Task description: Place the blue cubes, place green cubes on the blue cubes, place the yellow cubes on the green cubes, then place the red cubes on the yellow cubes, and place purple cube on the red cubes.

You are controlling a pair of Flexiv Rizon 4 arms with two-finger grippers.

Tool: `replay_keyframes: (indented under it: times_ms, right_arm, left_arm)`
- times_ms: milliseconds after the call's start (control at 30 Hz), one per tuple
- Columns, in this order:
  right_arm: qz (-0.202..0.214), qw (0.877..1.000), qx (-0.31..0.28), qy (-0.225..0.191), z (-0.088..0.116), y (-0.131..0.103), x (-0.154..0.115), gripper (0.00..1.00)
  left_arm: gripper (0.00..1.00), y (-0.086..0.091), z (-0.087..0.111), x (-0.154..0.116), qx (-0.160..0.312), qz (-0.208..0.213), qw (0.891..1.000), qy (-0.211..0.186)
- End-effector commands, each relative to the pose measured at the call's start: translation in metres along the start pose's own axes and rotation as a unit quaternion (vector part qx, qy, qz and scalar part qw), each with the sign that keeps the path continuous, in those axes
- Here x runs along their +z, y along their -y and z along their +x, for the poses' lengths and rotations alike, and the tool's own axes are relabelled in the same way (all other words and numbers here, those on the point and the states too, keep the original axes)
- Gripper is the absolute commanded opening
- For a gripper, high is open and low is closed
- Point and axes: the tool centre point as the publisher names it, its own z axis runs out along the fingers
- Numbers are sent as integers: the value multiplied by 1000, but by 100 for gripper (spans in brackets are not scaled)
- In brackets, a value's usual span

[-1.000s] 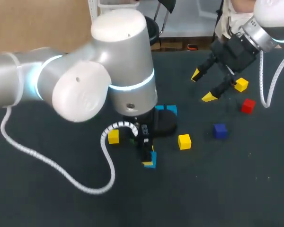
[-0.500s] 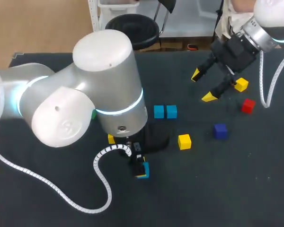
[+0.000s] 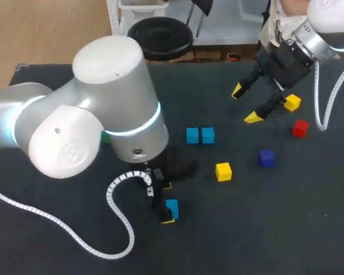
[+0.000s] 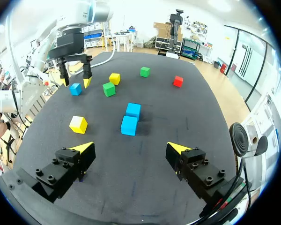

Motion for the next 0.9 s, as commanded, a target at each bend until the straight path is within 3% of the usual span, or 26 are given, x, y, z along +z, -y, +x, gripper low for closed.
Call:
replay_keyframes:
  times_ms: [33, 267, 900]
  right_arm:
    - [0, 1000, 0, 1, 0, 0, 0, 100]
    - [0, 1000, 0, 1, 0, 0, 0, 100]
    - [0, 1000, 0, 1, 0, 0, 0, 100]
  left_arm:
    - [100, -1, 14, -4, 5, 9, 1000, 26]
    - [100, -6, 13, 1, 33, 46, 997, 60]
    - [100, -11, 12, 18, 9, 40, 998, 50]
